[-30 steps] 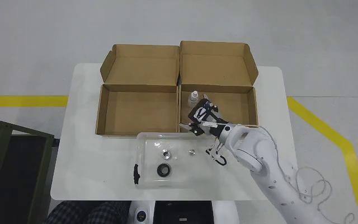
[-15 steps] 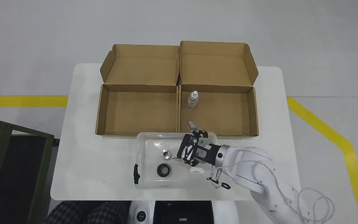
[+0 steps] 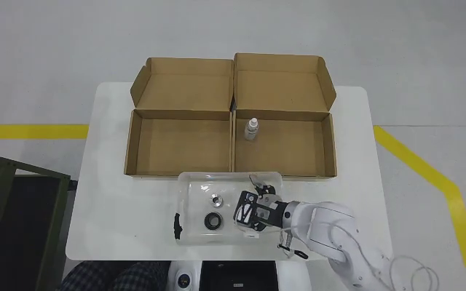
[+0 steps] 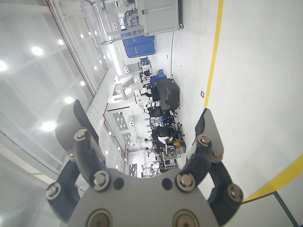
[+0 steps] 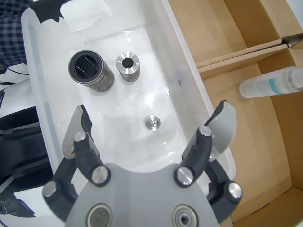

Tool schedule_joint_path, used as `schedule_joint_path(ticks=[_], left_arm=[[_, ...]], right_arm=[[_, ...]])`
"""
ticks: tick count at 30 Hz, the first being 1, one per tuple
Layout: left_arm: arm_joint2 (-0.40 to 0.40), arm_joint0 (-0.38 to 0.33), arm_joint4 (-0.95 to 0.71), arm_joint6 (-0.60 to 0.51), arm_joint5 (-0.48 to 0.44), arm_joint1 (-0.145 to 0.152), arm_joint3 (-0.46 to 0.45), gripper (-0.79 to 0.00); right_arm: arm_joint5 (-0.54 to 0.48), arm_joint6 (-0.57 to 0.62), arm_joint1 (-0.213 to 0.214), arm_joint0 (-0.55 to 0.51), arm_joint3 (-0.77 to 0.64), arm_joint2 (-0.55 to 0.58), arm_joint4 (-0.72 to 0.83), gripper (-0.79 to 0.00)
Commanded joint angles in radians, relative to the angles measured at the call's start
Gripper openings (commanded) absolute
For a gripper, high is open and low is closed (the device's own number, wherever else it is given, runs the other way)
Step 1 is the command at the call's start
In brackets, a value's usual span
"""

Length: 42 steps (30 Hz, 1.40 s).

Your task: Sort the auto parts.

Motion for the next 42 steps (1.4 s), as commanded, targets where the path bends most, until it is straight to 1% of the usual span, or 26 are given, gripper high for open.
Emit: schedule_joint_path(ticks=[1, 10, 15, 17, 19, 22, 26, 27, 29, 31, 32, 36, 42], left_arm=[[0.000, 0.000, 0.000, 0.000, 0.000, 0.000, 0.000, 0.000], [0.000, 0.000, 0.000, 0.000, 0.000, 0.000, 0.000, 0.000], [0.000, 0.000, 0.000, 0.000, 0.000, 0.000, 0.000, 0.000], [0.000, 0.000, 0.000, 0.000, 0.000, 0.000, 0.000, 0.000], [0.000, 0.000, 0.000, 0.000, 0.000, 0.000, 0.000, 0.000], [0.000, 0.000, 0.000, 0.000, 0.000, 0.000, 0.000, 0.000], [0.000, 0.000, 0.000, 0.000, 0.000, 0.000, 0.000, 0.000], [0.000, 0.000, 0.000, 0.000, 0.000, 0.000, 0.000, 0.000], [0.000, 0.000, 0.000, 0.000, 0.000, 0.000, 0.000, 0.000], [0.000, 0.000, 0.000, 0.000, 0.000, 0.000, 0.000, 0.000], [0.000, 0.000, 0.000, 0.000, 0.000, 0.000, 0.000, 0.000], [0.000, 0.000, 0.000, 0.000, 0.000, 0.000, 0.000, 0.000], [0.000, 0.000, 0.000, 0.000, 0.000, 0.000, 0.000, 0.000]], right_arm=[[0.002, 0.009, 0.001, -0.004, 0.004, -0.003, 0.002, 0.000], [0.029, 0.052, -0.003, 0.027, 0.063, -0.030, 0.022, 0.000], [0.048, 0.066, -0.009, 0.061, 0.105, -0.054, 0.023, -0.092], [0.057, 0.071, -0.011, 0.072, 0.118, -0.061, 0.023, -0.169], [0.066, 0.078, -0.013, 0.080, 0.125, -0.068, 0.020, -0.283], [0.076, 0.088, -0.015, 0.089, 0.133, -0.077, 0.012, -0.391], [0.093, 0.106, -0.017, 0.100, 0.145, -0.088, -0.002, -0.416], [0.097, 0.110, -0.018, 0.102, 0.148, -0.090, -0.005, -0.443], [0.099, 0.115, -0.019, 0.107, 0.150, -0.095, -0.007, -0.640], [0.100, 0.120, -0.019, 0.111, 0.152, -0.098, -0.010, -0.767], [0.100, 0.121, -0.019, 0.111, 0.151, -0.100, -0.010, -0.785], [0.091, 0.113, -0.020, 0.112, 0.134, -0.104, -0.010, -0.785], [0.036, 0.060, -0.014, 0.101, 0.098, -0.091, 0.030, -0.785]])
